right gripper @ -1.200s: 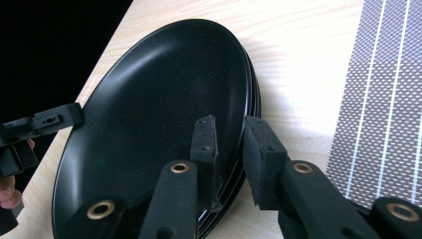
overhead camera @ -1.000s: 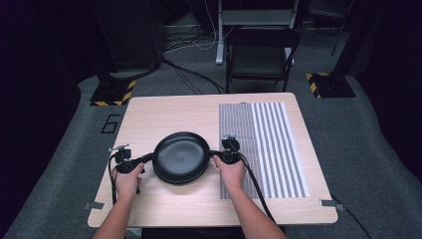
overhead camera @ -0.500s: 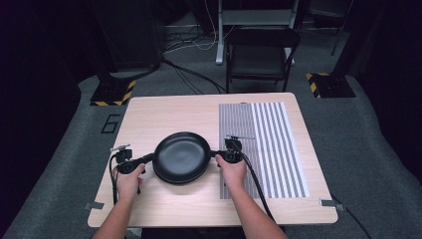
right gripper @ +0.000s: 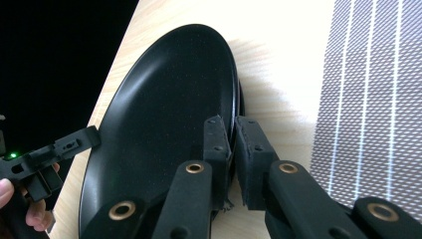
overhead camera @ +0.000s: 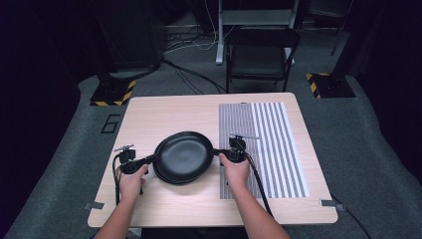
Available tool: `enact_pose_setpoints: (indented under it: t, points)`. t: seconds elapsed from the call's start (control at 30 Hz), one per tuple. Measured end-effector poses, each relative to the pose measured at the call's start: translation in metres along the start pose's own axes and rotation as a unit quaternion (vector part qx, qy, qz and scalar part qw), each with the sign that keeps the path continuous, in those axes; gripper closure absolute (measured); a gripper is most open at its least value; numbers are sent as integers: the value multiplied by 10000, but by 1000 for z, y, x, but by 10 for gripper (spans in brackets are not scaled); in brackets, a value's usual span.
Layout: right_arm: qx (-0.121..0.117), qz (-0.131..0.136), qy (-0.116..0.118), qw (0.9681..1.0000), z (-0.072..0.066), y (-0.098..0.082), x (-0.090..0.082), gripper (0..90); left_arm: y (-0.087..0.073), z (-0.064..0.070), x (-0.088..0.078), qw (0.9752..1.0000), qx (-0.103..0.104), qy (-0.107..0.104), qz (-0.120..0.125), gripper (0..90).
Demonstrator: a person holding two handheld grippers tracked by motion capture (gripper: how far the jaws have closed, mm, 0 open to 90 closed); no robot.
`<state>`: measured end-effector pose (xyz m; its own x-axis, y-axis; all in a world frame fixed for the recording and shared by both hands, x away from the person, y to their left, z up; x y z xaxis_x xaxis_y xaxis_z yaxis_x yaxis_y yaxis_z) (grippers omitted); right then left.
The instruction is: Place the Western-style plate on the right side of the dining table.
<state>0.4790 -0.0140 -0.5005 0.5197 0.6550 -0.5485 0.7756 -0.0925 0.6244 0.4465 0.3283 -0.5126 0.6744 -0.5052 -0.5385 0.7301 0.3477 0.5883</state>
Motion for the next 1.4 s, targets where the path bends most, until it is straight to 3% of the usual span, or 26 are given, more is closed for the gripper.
enact_pose_setpoints:
  t: [0.2,0.3,0.6,0.8,0.93,1.07,1.2,1.33,1.37,1.4]
  points:
    - [-108,98,-55,9999,0,-2,-1,802,-1,-1,1,9998,-178,-110,-49,818]
    - [-215,-53,-112,9997,-6,-13,2,758,-3,-2,2,9996,-254,-131,-36,811]
    - [30,-71,39,10000,-11,-29,3,714,-9,0,2,9990,-414,-181,4,799]
    - [129,-96,45,9999,-14,-35,3,712,-13,6,2,9994,-351,-43,22,792]
    - [291,-49,131,9995,-12,-37,1,714,-16,11,2,9998,-180,83,34,781]
    - [250,44,105,9996,-11,-42,-6,697,-20,17,3,9998,-98,146,50,764]
    - [320,89,169,9993,-11,-46,-10,690,-23,21,4,9994,159,293,45,749]
    - [408,101,231,9989,-10,-48,-12,699,-24,21,3,9996,59,254,70,748]
    - [591,173,334,9975,-8,-49,-11,705,-25,21,3,9997,47,235,64,749]
    - [591,173,334,9975,-8,-49,-11,705,-25,21,3,9997,38,217,69,749]
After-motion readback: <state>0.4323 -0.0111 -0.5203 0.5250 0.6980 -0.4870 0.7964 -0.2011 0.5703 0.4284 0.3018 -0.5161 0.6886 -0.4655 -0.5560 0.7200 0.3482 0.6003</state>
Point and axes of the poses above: each handheld gripper's, and its own axes: x roughly forward along the jaws, y roughly out of its top, z roughly to its right, the point moved 2 cm from there along x, roughly forward along the jaws, and after that the axes turned 8 degrees about -x, right-handed, at the moved point
